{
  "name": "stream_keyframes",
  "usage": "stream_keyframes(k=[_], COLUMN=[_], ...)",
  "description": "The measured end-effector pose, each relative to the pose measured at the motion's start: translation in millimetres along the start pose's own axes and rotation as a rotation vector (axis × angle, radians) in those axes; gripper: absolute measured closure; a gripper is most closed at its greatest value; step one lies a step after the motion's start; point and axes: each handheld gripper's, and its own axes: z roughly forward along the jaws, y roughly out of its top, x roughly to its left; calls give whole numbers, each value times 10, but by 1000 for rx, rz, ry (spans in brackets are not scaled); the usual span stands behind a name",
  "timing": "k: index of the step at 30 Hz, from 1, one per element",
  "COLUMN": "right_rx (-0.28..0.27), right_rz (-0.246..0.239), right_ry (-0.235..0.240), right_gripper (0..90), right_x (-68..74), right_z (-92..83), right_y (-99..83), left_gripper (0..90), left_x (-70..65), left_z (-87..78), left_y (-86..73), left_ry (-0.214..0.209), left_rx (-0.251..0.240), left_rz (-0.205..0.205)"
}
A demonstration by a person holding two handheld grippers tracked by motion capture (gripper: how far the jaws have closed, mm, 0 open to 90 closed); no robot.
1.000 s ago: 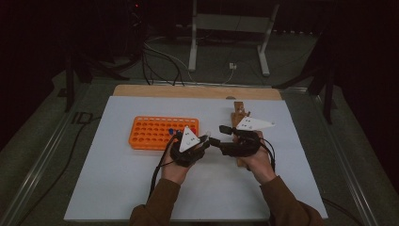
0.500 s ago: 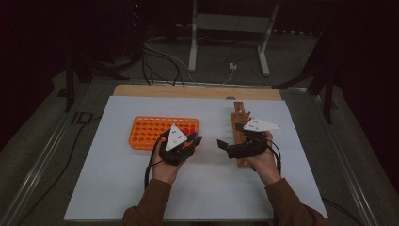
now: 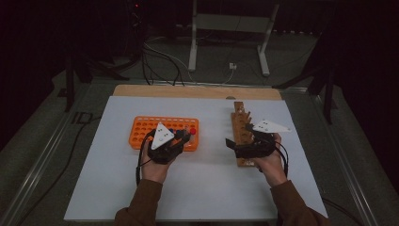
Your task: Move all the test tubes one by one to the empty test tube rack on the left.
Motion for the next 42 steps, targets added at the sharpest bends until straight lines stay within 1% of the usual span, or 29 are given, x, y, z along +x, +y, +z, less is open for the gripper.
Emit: stream_keyframes(k=[4,11,16,24,29,34,38,42], right_rx=[-3,-4,-11,-12,-11,-12,-14,-17], right_rz=[4,15,26,31,33,33,33,35], right_ry=[-2,-20,-28,-30,-28,-26,-24,-22], right_gripper=[2,2,2,2,2,2,2,3], right_x=[-26,-75,-107,-117,-116,-120,-121,-122], right_z=[-31,-68,-93,-100,-100,-102,-105,-109], right_y=[-23,-55,-60,-64,-67,-68,-68,-69], left_gripper=[757,757,757,757,757,757,757,756], left_x=[54,172,273,397,455,497,521,543], left_z=[-47,-144,-214,-276,-251,-192,-132,-73], left_y=[-12,-43,-90,-171,-199,-222,-248,-288], left_ry=[15,47,74,118,142,160,173,181], left_rx=[-1,-3,-5,-1,6,9,24,37], left_rz=[-9,-23,-43,-58,-58,-59,-56,-62])
